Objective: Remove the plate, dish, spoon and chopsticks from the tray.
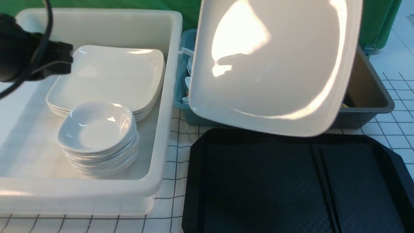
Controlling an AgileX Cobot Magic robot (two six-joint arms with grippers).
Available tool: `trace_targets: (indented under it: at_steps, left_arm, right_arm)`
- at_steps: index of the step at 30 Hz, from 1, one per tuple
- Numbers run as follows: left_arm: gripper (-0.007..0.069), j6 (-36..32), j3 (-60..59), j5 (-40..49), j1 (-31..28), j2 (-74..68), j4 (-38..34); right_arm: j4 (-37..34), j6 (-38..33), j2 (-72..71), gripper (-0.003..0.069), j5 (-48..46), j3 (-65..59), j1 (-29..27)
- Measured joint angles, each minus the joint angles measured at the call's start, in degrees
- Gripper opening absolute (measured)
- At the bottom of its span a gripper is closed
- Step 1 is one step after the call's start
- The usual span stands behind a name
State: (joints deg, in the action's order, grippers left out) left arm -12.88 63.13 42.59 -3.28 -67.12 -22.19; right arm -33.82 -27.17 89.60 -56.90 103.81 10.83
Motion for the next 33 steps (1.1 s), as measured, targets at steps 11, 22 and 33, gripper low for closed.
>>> trace_targets:
  at_steps: [11,22,33]
  left_arm:
    - [-0.0003,-2.46,0.00,0.65,-6.29,0.00,-3.29]
    - [-0.0003,-3.25,0.00,1.22,-6.29,0.00,-3.24]
    - [-0.0003,-3.48,0.00,2.48,-6.29,0.00,-2.13]
  right_arm:
    - [-5.18,3.46,24.16,0.0045,8.85,24.91,10.09]
    - [-13.03,3.32,41.86,0.0045,19.59,38.18,16.20]
    - [-11.52,-7.93,44.97,0.0045,27.30,38.24,21.97]
